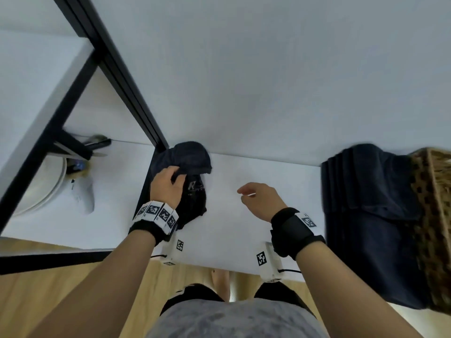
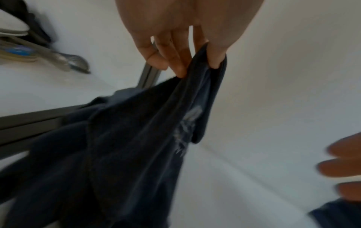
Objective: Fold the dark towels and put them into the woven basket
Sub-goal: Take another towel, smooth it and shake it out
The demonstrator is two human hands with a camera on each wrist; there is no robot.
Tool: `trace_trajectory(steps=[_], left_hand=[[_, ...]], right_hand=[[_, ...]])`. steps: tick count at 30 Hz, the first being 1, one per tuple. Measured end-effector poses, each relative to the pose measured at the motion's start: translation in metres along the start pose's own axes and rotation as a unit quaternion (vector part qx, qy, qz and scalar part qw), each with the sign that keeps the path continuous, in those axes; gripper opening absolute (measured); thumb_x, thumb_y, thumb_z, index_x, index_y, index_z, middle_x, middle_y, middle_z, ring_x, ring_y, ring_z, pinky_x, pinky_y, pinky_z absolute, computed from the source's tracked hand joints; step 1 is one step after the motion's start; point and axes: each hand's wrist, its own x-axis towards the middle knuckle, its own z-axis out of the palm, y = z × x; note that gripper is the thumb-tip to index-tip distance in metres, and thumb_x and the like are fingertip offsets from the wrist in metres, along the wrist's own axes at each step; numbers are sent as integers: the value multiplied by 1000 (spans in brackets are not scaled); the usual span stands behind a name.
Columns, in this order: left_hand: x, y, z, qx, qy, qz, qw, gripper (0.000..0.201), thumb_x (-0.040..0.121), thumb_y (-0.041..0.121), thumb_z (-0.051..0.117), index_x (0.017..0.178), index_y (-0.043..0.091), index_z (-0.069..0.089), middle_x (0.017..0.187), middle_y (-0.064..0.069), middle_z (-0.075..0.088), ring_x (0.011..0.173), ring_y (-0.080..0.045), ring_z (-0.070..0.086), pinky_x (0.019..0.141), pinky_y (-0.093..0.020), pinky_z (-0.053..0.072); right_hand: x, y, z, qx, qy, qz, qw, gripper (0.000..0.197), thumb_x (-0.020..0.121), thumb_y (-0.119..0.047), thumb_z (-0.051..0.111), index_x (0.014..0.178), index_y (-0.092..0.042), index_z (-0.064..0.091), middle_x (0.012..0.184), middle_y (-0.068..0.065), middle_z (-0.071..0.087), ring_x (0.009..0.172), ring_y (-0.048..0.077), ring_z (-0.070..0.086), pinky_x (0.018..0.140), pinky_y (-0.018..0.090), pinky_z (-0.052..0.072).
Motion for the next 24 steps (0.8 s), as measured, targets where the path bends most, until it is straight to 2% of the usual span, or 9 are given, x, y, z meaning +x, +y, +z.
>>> trace_trajectory(steps=[2, 4, 9, 11, 13, 16, 19, 22, 24], left_hand=[[1, 37, -18, -31, 0, 22, 999, 23, 97, 31, 54, 109, 16, 66, 102, -9, 65, 98, -26, 58, 87, -32, 44], [-1, 81, -42, -84, -7, 49, 995, 19, 96, 33, 54, 105, 21, 65, 96, 0, 65, 92, -18, 59, 80, -26, 42], [-12, 196, -124, -146, -60, 199, 967, 11, 93, 33, 58, 82, 32, 61, 71, 14, 62, 67, 3, 56, 61, -9, 40], [-27, 237, -158, -124, -89, 270, 951, 12, 91, 32, 60, 80, 27, 62, 69, 9, 61, 63, 0, 54, 60, -14, 41], [-49, 273, -185, -75, -120, 343, 929, 11, 90, 29, 61, 80, 25, 63, 71, 9, 62, 64, -2, 53, 61, -15, 41], [-82, 315, -211, 0, -147, 419, 896, 9, 90, 26, 61, 83, 22, 65, 72, 9, 64, 67, -3, 54, 62, -14, 40], [-111, 342, -229, 41, -118, 458, 880, 9, 90, 27, 61, 88, 20, 67, 76, 9, 65, 70, -1, 55, 63, -11, 39], [-137, 350, -246, 37, -87, 465, 880, 9, 89, 28, 63, 89, 22, 69, 77, 11, 66, 73, 3, 57, 64, -7, 39], [-151, 343, -255, 16, -67, 456, 887, 4, 87, 28, 65, 87, 27, 69, 78, 12, 67, 75, 5, 58, 65, -6, 40]], right_hand=[[-6, -17, -13, 5, 25, -20, 999, 27, 93, -14, 54, 116, -22, 67, 121, -7, 65, 100, 7, 57, 87, 15, 38], [-16, -38, -33, 14, 61, -45, 997, 29, 92, -13, 55, 118, -21, 66, 121, -4, 65, 100, 9, 59, 88, 16, 41], [-63, -93, -99, 73, 138, -141, 978, 45, 87, -24, 70, 129, -28, 55, 120, -7, 62, 94, 4, 61, 70, 7, 42], [-93, -110, -121, 82, 156, -195, 965, 59, 81, -32, 78, 133, -34, 50, 122, -12, 59, 105, 5, 59, 81, 13, 46], [-125, -124, -137, 81, 184, -251, 947, 60, 79, -31, 78, 132, -38, 51, 122, -17, 59, 110, 3, 57, 89, 17, 45], [-171, -141, -153, 89, 238, -320, 913, 43, 81, -19, 72, 119, -38, 64, 109, -22, 67, 103, -4, 60, 86, 13, 46], [-214, -149, -164, 80, 282, -343, 893, 23, 79, -12, 68, 94, -27, 73, 87, -12, 73, 85, 4, 67, 83, 25, 54], [-249, -149, -166, 54, 316, -339, 884, 4, 77, -19, 68, 75, -22, 66, 66, -11, 61, 66, 6, 56, 71, 26, 51], [-268, -147, -162, 63, 328, -336, 881, 4, 78, -23, 69, 75, -23, 66, 66, -9, 60, 65, 9, 57, 70, 28, 53]])
